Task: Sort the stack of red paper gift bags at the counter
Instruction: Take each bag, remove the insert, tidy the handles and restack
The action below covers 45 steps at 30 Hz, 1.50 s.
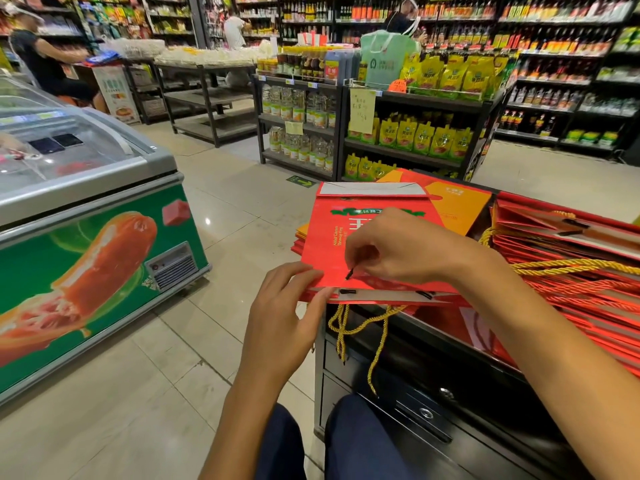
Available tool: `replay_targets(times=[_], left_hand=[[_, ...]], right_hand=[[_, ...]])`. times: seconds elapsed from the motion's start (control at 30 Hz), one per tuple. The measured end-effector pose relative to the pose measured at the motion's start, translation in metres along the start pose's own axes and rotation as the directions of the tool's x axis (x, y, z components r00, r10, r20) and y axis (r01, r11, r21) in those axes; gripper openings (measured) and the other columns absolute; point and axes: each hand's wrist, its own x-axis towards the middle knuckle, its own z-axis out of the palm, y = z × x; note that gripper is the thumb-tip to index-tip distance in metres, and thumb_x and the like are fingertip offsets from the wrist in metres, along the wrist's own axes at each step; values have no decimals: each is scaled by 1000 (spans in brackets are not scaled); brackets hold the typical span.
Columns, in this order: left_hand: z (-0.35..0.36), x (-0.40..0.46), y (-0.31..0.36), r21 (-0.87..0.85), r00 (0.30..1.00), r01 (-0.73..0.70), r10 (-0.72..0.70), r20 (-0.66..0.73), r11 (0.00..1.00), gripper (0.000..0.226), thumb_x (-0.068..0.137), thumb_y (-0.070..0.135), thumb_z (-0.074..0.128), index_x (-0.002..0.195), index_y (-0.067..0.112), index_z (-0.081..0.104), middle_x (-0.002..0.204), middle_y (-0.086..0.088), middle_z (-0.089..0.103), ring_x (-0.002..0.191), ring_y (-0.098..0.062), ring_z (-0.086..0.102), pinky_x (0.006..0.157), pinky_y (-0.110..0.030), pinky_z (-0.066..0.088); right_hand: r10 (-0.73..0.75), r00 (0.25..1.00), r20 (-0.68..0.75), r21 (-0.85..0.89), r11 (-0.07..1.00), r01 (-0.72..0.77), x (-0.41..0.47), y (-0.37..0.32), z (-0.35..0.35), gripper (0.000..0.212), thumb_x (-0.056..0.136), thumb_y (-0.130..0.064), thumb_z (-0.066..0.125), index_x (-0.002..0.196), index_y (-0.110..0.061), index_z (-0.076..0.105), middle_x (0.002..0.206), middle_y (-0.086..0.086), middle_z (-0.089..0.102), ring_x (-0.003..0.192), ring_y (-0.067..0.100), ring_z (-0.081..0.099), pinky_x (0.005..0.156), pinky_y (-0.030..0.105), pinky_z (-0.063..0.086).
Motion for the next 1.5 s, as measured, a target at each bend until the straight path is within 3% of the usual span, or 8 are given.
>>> replay_targets(times=[0.5, 0.8, 0.9, 1.1, 1.2, 1.27, 1.37, 1.5], left_hand=[[10, 8, 13, -8, 976, 10, -11, -217, 1000, 28, 98, 32, 65, 116, 15, 77, 117, 1, 74, 115, -12, 65, 100, -23, 50], [11, 10, 11, 57, 975, -43, 54, -213, 997, 35, 101, 36, 58, 121, 13, 75, 121, -2, 74, 119, -14, 65, 105, -7, 38], [12, 10, 10, 60, 969, -54, 66, -238, 997, 31, 101, 32, 62, 121, 13, 75, 121, -3, 74, 118, -15, 66, 103, -20, 49], [15, 10, 11, 67, 962, -78, 92, -258, 995, 28, 99, 26, 65, 120, 11, 75, 119, -5, 74, 115, -18, 68, 99, -33, 57], [14, 10, 11, 28, 962, -56, 61, -266, 998, 28, 100, 27, 64, 120, 11, 75, 120, -4, 74, 115, -17, 68, 96, -35, 58], [12, 11, 13, -27, 963, -17, 9, -270, 1000, 28, 101, 30, 64, 120, 12, 75, 121, -3, 73, 115, -16, 67, 93, -30, 58], [11, 14, 20, -149, 949, 40, -84, -302, 988, 30, 98, 32, 66, 123, 14, 70, 120, 2, 71, 107, 0, 64, 87, -11, 52], [13, 13, 29, -189, 914, -20, -59, -401, 982, 25, 95, 21, 71, 118, 12, 64, 126, -3, 64, 114, 10, 56, 90, -9, 50]], right_hand=[[-37, 995, -89, 76, 996, 44, -3, -1, -6, 16, 93, -8, 70, 100, -19, 80, 95, -11, 76, 84, -3, 65, 76, 5, 45], [-86, 994, -62, 9, 996, 87, 0, -6, -15, 21, 93, -4, 67, 100, -19, 81, 96, -10, 75, 84, -1, 67, 80, 18, 54], [-84, 994, -68, 47, 995, 87, 3, -8, -16, 21, 90, -2, 70, 97, -19, 79, 88, -15, 72, 78, -6, 63, 76, 8, 49], [-57, 998, -27, 117, 991, 59, 5, -11, -16, 31, 90, -4, 73, 104, -29, 60, 89, -11, 75, 85, -2, 70, 79, 28, 58], [-17, 999, -45, 139, 990, 23, -4, -7, -15, 31, 94, -9, 67, 117, -29, 61, 100, -11, 77, 93, -9, 68, 80, 17, 53], [34, 997, -76, 225, 974, -16, -14, -6, -14, 30, 96, -20, 66, 124, -31, 60, 112, -14, 74, 105, -13, 63, 85, 9, 44], [74, 994, -77, 150, 987, -62, -24, -1, -6, 49, 92, -38, 72, 137, -35, 56, 132, -19, 65, 122, -7, 56, 100, 18, 42], [96, 988, -117, 95, 992, -85, -26, -3, 3, 44, 92, -40, 58, 133, -26, 66, 127, -11, 70, 109, -1, 61, 95, 26, 51]])
